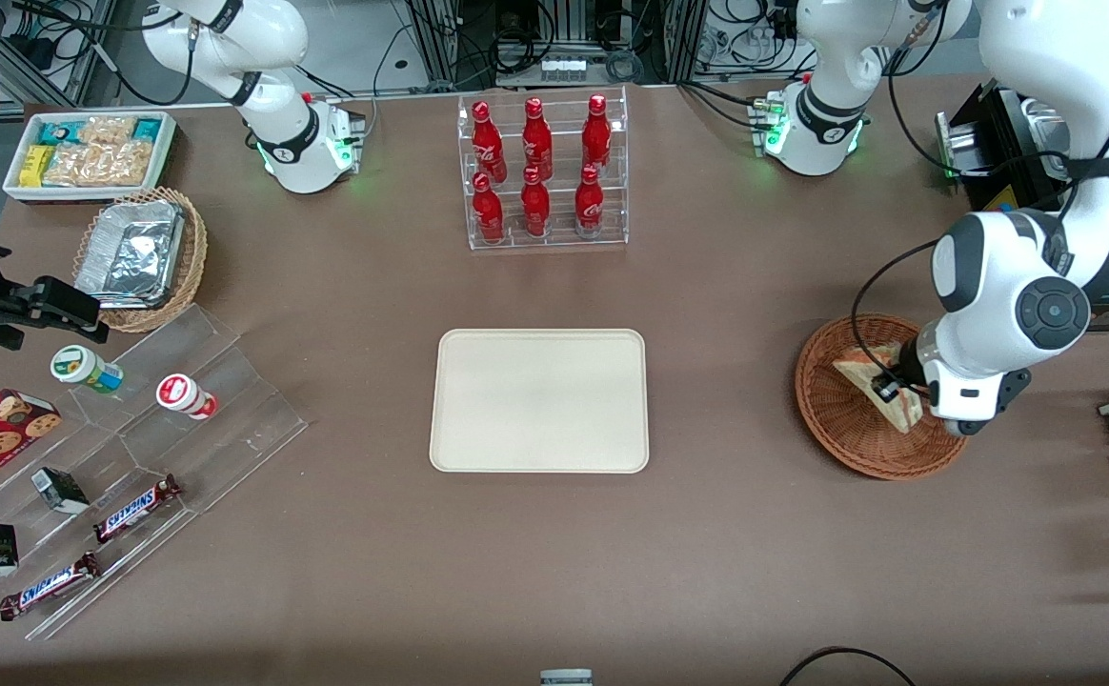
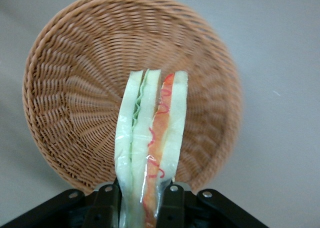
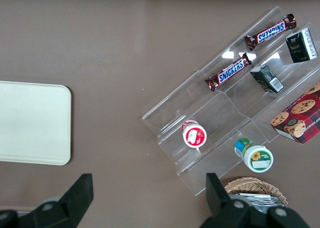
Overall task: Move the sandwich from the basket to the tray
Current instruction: 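Lift the sandwich and carry it over the cream tray, then lower the sandwich onto the tray and open the left gripper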
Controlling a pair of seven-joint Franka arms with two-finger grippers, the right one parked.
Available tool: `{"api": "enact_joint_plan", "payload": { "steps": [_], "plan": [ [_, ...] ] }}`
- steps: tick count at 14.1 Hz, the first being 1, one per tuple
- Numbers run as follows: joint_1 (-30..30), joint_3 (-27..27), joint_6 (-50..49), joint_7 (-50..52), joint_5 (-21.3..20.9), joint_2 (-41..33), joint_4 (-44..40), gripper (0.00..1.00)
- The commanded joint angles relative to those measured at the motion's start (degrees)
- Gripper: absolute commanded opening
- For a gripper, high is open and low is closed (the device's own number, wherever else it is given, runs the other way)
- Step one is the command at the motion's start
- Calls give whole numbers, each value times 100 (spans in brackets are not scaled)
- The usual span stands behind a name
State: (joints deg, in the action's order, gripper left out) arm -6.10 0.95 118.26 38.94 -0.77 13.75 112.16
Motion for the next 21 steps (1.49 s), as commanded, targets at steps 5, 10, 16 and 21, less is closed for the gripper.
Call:
{"api": "enact_joint_plan", "payload": {
  "steps": [5, 10, 16, 21],
  "plan": [
    [-1251, 20, -286, -467, -64, 496, -896, 19],
    [-2261, 20, 3, -414, -2, 1277, -1565, 21],
    [-3212, 20, 619, -309, 15, 2078, -2111, 21],
    [-3406, 2, 1171, -177, 207, 2482, -2111, 21]
  ]
}}
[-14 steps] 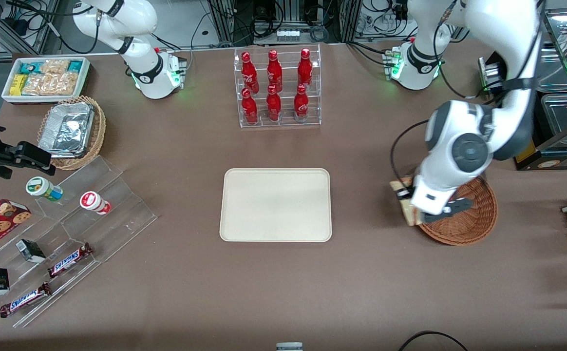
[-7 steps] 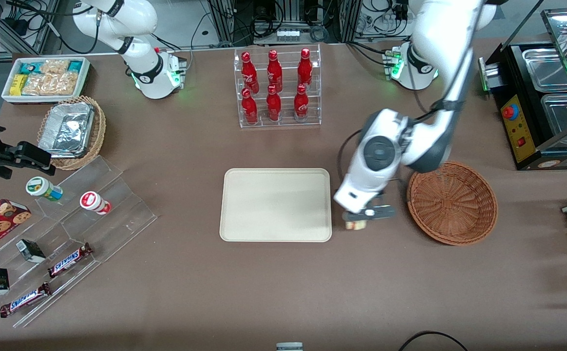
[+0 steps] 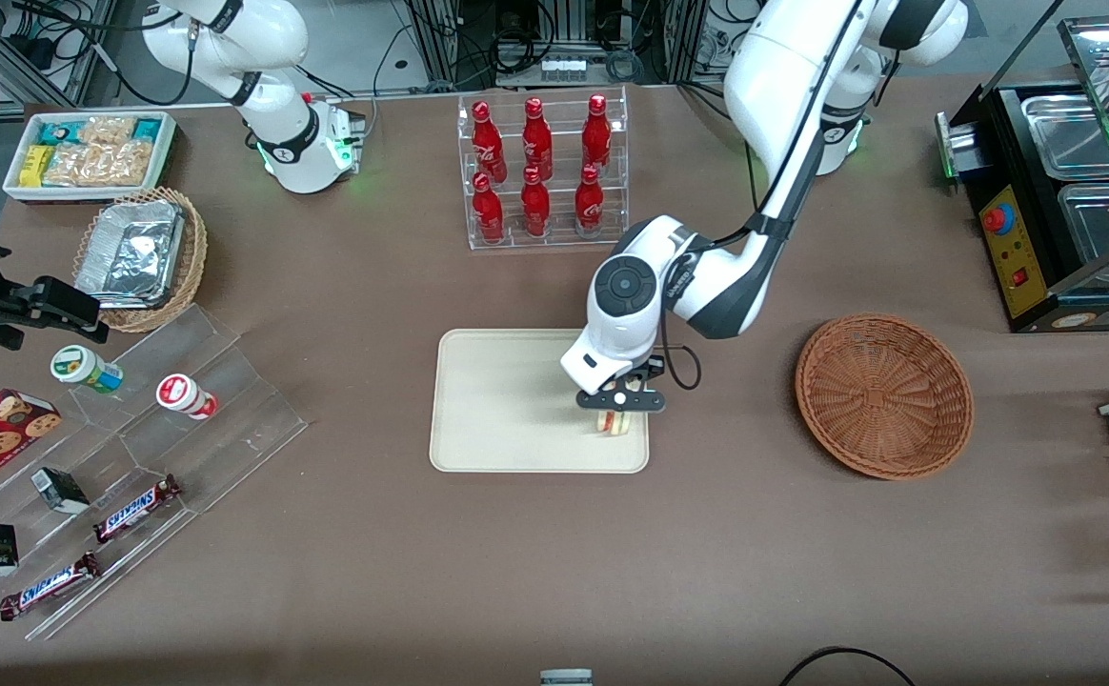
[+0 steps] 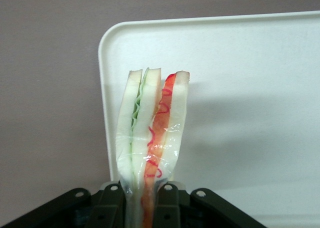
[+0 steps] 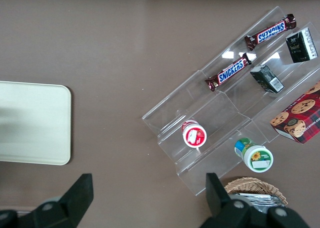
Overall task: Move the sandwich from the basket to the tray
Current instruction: 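Lower the sandwich onto the tray and open the left gripper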
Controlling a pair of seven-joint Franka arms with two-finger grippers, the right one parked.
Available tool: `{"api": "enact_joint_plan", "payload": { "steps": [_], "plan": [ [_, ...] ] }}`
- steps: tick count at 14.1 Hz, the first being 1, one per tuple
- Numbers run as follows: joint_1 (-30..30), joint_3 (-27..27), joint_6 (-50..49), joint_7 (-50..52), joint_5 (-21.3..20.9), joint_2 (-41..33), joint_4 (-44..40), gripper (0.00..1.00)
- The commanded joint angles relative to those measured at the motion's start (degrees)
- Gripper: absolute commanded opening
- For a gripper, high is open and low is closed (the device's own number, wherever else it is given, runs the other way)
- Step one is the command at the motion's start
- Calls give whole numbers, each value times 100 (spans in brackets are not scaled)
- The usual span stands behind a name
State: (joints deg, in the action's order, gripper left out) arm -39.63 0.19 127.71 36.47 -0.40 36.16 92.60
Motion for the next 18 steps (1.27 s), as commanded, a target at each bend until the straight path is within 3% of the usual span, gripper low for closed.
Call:
{"api": "enact_joint_plan", "payload": {
  "steps": [1, 2, 7, 10, 11, 13, 16, 18],
  "plan": [
    [-45, 78, 315, 123, 477, 312, -172, 21],
    [-45, 78, 368, 115, 645, 330, -198, 21],
    [-45, 78, 395, 141, 700, 497, -304, 22],
    [-54, 78, 395, 97, 691, 515, -304, 28],
    [-45, 78, 395, 106, 691, 515, -304, 35],
    [-45, 78, 395, 132, 682, 498, -304, 64],
    [33, 87, 63, 176, 691, 34, -181, 96],
    [139, 139, -621, 168, 700, -388, -225, 100]
  ]
}}
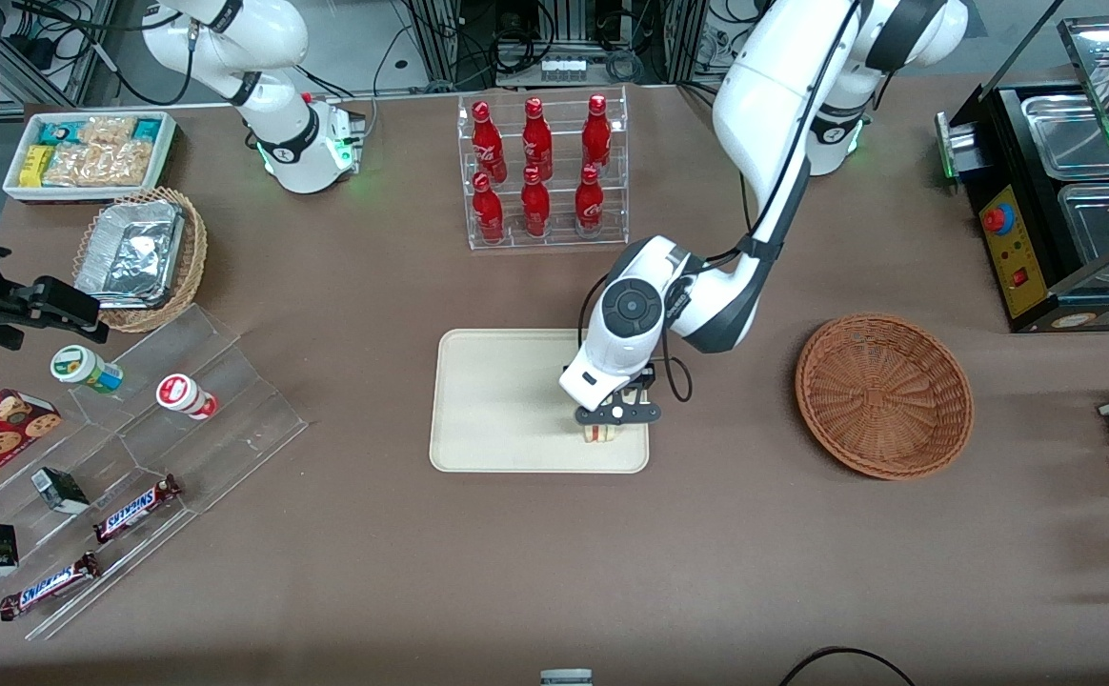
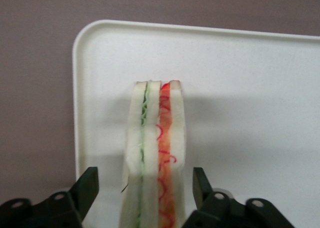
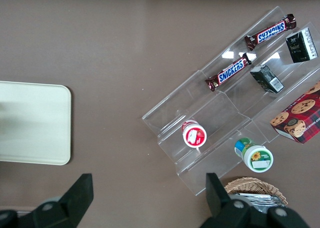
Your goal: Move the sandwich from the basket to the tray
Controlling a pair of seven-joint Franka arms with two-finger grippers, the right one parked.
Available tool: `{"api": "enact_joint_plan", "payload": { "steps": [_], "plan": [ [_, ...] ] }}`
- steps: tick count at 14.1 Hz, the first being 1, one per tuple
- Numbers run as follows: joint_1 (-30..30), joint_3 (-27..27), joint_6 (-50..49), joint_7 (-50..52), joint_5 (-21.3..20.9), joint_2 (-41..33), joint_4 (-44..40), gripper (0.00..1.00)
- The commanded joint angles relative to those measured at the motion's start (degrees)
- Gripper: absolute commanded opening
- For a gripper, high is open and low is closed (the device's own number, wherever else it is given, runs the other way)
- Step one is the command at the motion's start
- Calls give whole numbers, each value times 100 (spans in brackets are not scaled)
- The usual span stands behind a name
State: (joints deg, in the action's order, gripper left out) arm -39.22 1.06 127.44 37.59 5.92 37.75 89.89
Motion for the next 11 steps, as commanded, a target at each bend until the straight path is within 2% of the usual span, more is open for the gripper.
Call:
{"api": "enact_joint_plan", "payload": {
  "steps": [1, 8, 11],
  "plan": [
    [273, 52, -780, 55, 67, -785, 63, 100],
    [1450, 61, -2072, -76, -56, -2104, 99, 100],
    [1986, 61, -2669, -1232, -109, -2403, 99, 100]
  ]
}}
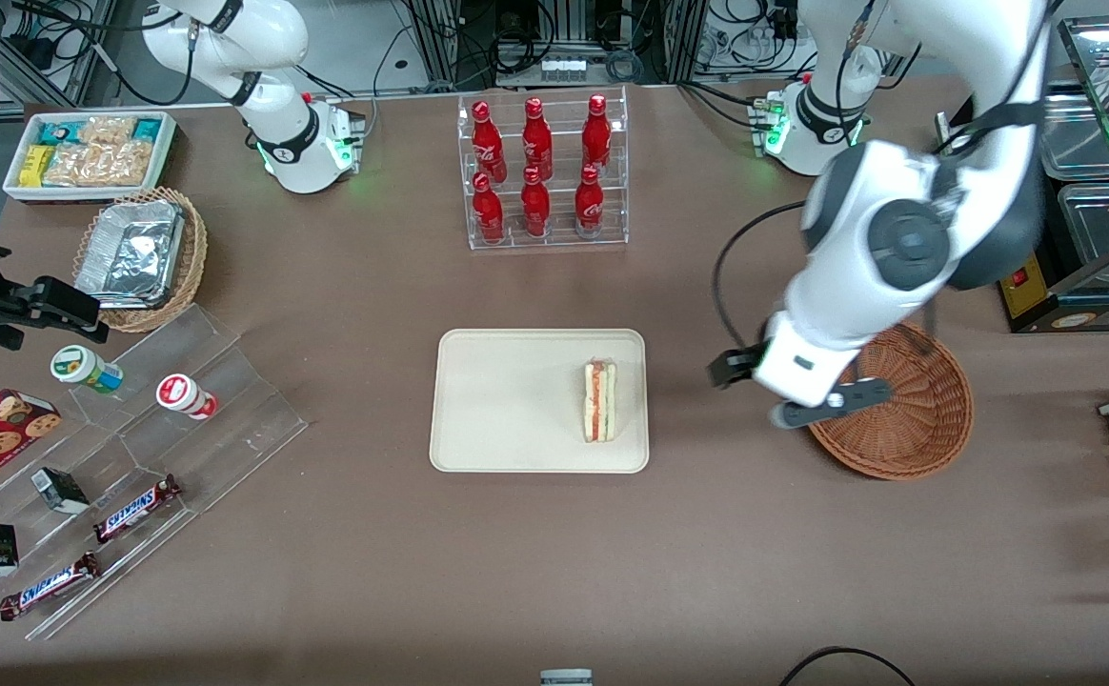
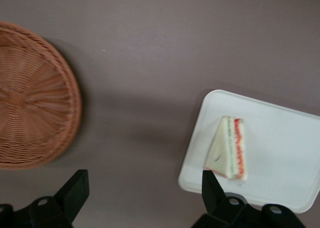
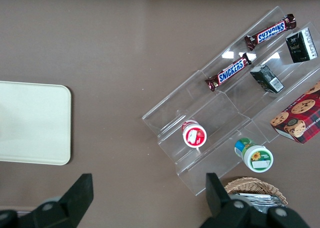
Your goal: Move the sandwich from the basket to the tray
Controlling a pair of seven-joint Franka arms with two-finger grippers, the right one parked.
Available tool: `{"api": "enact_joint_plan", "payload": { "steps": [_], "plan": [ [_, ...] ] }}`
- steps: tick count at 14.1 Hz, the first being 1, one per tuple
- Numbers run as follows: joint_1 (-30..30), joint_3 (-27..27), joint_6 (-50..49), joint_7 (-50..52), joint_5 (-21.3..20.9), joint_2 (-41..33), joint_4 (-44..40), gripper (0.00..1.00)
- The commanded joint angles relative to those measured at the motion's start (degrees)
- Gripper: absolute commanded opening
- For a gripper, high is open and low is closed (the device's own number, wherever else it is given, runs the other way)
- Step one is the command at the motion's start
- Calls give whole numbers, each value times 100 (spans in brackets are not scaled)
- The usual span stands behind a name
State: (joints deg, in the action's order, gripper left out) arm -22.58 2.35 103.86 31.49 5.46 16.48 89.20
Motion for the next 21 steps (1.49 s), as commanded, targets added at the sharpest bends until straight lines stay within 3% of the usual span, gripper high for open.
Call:
{"api": "enact_joint_plan", "payload": {
  "steps": [1, 6, 10, 14, 21],
  "plan": [
    [560, -68, -479, -992, -71, -399, 168, 100],
    [1580, -68, -998, -2225, -106, -988, 177, 100],
    [1652, -85, -1394, -2253, -756, -1410, 177, 100],
    [2441, -621, -1465, -2611, -678, -1639, 116, 100],
    [2680, -982, -2027, -2639, -695, -1701, -227, 100]
  ]
}}
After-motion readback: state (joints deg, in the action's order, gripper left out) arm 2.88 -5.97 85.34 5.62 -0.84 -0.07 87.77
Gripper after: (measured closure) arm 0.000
